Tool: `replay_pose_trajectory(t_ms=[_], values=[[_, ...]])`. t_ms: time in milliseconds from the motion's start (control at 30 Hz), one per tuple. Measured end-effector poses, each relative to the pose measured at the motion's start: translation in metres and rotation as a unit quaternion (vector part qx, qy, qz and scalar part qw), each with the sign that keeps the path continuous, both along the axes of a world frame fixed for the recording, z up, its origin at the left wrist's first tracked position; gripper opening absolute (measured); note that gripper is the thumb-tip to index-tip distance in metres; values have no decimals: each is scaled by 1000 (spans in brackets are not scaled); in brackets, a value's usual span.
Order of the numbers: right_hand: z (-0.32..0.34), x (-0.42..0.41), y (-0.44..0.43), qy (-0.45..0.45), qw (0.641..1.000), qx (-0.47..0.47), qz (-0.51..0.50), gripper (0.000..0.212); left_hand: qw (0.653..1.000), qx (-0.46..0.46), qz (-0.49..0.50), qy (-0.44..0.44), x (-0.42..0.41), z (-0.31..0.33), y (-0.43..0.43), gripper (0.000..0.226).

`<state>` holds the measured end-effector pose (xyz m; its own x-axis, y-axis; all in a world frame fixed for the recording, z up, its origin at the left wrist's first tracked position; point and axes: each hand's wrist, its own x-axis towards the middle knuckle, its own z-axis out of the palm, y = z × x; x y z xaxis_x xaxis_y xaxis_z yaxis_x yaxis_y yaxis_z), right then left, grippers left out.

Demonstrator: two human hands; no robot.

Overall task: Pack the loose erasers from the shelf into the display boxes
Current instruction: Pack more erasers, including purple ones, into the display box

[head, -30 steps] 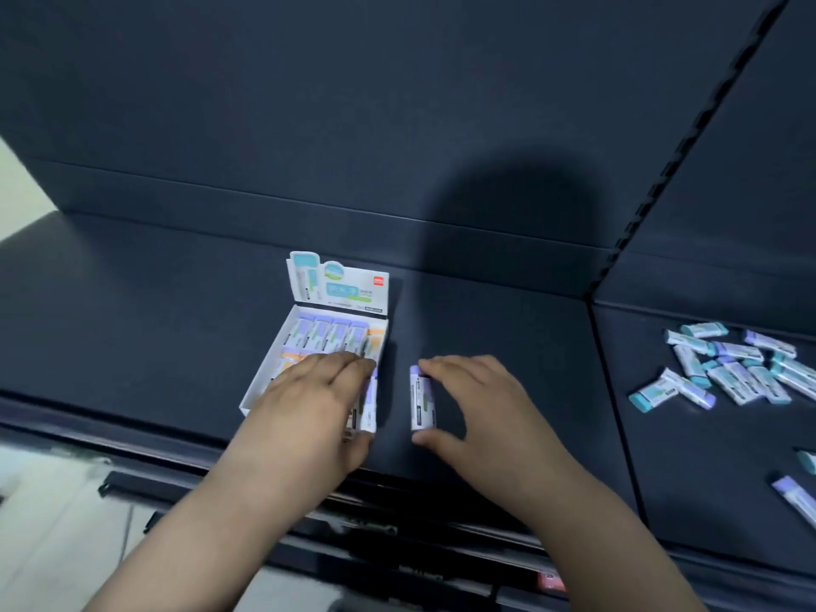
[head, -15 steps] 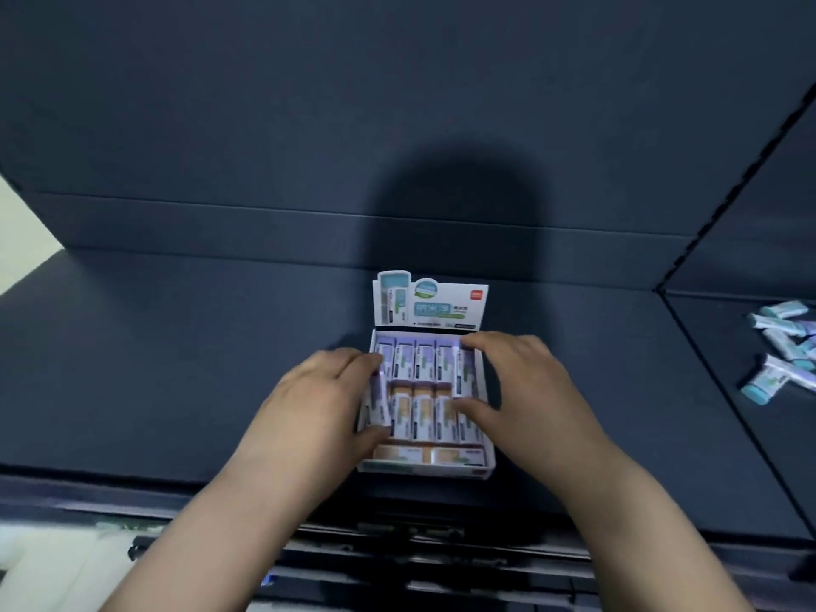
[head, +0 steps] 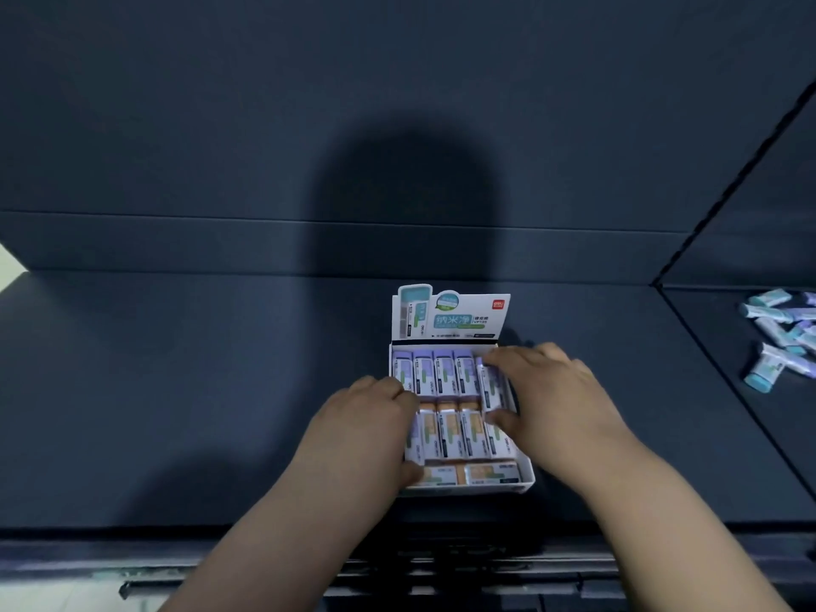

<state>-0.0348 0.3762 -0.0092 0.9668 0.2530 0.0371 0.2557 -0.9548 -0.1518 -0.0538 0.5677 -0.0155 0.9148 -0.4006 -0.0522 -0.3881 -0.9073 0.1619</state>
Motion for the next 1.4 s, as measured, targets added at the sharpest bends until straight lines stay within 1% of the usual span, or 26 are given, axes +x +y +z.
replay_pose_trajectory(t_ms=[200, 367, 533, 633, 733, 833, 1033, 1167, 1267, 1333, 1400], values=[[3, 4, 5, 1, 1000, -25, -4, 59, 999, 18, 5, 34, 1, 6, -2, 48], [0, 5, 10, 3, 999, -48, -15, 58, 999, 11, 21, 28, -3, 5, -2, 31], [-4, 6, 12, 21, 998, -26, -54, 54, 999, 4, 5, 35, -1, 6, -2, 37], [-3, 3, 12, 36, 997, -35, -52, 50, 999, 13, 4, 29, -1, 5, -1, 32], [-4, 3, 13, 27, 997, -43, -60, 40, 1000, 13, 4, 19, -2, -1, -1, 27], [-9, 4, 15, 19, 996, -30, -77, 37, 1000, 9, 5, 13, -2, -4, -2, 28], [-23, 4, 19, 14, 995, -1, -95, 41, 1000, 17, 11, 8, -5, -13, -1, 22], [-24, 1, 19, 18, 995, -1, -98, 42, 999, 42, 6, -9, -6, -13, -4, 24], [-22, -2, 20, 15, 994, 0, -105, 47, 998, 65, -10, -23, -6, -8, -3, 25], [-16, -6, 20, 8, 993, 17, -113, 53, 998, 59, -11, -24, -6, -2, -2, 26], [-9, -10, 20, 3, 992, 36, -117, 57, 998, 52, -14, -26, -4, 4, -2, 32]])
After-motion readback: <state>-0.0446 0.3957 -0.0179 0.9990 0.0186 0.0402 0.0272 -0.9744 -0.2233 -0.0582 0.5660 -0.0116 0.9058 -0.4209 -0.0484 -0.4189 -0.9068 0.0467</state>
